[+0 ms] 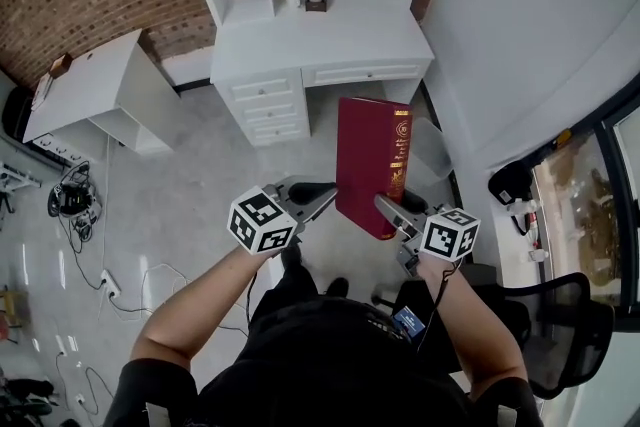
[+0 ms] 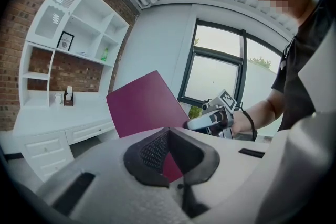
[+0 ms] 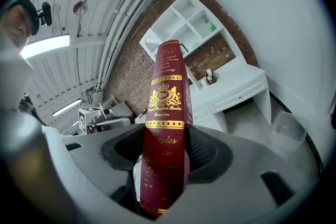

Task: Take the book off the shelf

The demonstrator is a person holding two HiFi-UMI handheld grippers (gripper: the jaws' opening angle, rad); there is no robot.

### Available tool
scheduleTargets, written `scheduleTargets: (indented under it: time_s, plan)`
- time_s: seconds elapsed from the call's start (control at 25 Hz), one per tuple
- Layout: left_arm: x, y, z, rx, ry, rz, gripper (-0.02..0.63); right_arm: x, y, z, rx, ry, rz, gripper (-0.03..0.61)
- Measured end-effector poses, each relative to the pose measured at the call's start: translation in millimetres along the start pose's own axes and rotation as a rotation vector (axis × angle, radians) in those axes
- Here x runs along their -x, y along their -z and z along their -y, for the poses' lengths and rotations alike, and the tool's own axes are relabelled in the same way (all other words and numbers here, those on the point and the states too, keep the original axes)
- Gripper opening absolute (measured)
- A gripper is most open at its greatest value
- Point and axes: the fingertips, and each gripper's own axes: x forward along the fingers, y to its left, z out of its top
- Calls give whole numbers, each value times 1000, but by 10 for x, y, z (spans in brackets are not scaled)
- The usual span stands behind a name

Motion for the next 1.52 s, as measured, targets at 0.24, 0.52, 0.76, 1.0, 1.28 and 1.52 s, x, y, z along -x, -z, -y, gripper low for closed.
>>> scheduleTargets:
  time_s: [0.24,0.52,0.76,1.0,1.28,1.52]
  plan:
    - [28,253,100,42,-6,1,8,45,296,65,-48,0,-7,236]
    - [70,456,168,84,-11,15,8,56,451,71,-65,-4,-17,236]
    - [52,461,148,103,-10,14,8,61,493,96,-74,-7,-28,235]
    - [4,482,182,121,-2,23,8,41,494,117,-70,-12,-39,236]
    - [-40,498,236,123,7,14,8,47,472,100,-72,-20,-34,236]
    - [-87,515,264,124,17,14,8,66,467,126,-71,-20,-29,236]
